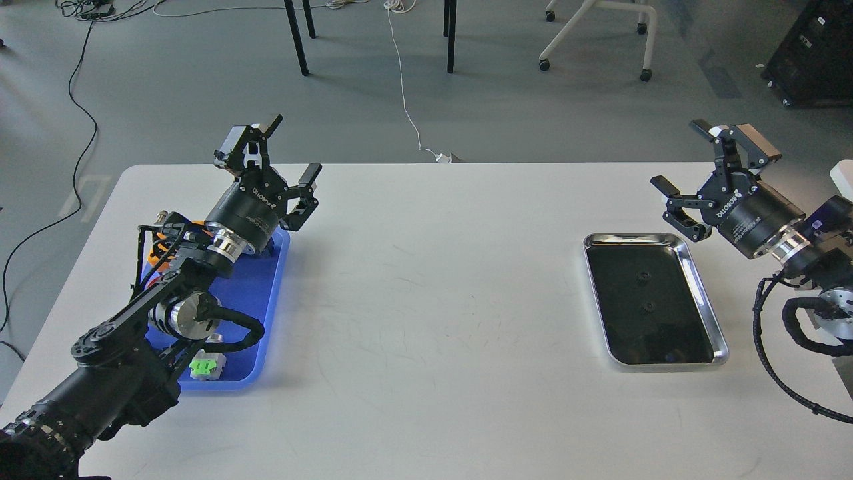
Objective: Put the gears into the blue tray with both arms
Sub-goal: 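Move the right gripper over the metal tray, then lower the right gripper and grasp the small black part in the metal tray, then carry the black part with the right gripper toward the table center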
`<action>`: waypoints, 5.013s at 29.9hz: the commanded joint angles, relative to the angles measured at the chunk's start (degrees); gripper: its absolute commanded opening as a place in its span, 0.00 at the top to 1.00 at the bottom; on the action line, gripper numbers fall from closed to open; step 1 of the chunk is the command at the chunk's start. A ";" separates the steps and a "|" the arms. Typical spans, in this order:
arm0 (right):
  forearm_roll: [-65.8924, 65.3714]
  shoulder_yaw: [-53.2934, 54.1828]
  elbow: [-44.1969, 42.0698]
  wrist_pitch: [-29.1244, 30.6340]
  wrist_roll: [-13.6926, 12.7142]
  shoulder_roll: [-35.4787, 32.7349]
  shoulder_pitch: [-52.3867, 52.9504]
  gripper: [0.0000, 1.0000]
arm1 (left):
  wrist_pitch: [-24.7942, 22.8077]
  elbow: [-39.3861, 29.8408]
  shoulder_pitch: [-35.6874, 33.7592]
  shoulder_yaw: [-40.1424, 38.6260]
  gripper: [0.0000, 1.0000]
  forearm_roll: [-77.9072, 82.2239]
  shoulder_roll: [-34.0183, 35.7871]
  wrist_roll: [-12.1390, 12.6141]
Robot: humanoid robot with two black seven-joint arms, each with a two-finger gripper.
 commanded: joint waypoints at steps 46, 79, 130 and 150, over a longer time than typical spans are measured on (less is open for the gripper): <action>-87.20 -30.90 -8.11 -6.56 0.00 7.76 22.45 0.08 | -0.09 -0.53 -0.50 0.06 0.00 0.12 -0.16 0.07; -84.91 -30.90 -14.88 -8.41 0.00 12.06 19.11 0.28 | -0.27 -0.62 -0.50 0.06 0.00 0.12 -0.25 0.07; -84.82 -32.92 -10.50 -8.14 0.00 12.07 23.50 0.78 | -0.27 -0.53 -1.03 0.06 0.00 0.12 0.28 0.07; -76.47 -36.51 3.13 -7.71 0.00 25.32 34.05 0.77 | -0.18 -0.53 -1.03 0.15 0.00 0.21 0.28 0.07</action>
